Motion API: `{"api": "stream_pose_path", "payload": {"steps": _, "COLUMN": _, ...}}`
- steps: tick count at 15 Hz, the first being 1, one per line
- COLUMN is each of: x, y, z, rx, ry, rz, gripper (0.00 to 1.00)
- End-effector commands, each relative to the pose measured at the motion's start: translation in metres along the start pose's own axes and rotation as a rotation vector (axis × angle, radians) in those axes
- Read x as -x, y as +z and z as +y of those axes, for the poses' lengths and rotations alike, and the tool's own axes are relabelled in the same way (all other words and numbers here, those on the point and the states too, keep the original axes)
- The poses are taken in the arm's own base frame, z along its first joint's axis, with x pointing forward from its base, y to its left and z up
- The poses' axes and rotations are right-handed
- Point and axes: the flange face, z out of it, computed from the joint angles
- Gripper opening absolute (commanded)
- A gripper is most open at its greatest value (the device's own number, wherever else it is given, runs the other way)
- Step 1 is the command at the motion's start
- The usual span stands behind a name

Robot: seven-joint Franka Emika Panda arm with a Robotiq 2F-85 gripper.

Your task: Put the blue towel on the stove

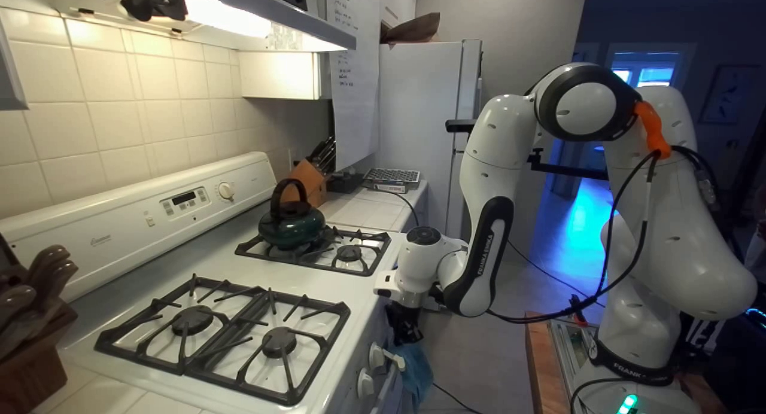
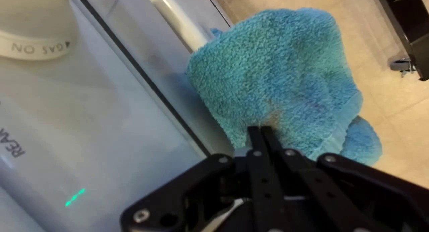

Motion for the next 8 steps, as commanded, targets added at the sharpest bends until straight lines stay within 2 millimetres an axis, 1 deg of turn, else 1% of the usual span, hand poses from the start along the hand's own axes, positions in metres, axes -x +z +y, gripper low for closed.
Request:
{"api": "stream_pose_path", "payload": {"steps": 1, "x": -0.0084, "y": 0.0045, "z": 0.0068, "rx": 0.028, "ry": 0.009, "rz": 0.021, "gripper": 0.0}}
{"api": "stream_pose_path", "payload": {"steps": 8, "x": -0.0085, "y": 0.0039, "z": 0.0068, "rx": 0.027, "ry": 0.018, "rz": 0.021, "gripper": 0.0}}
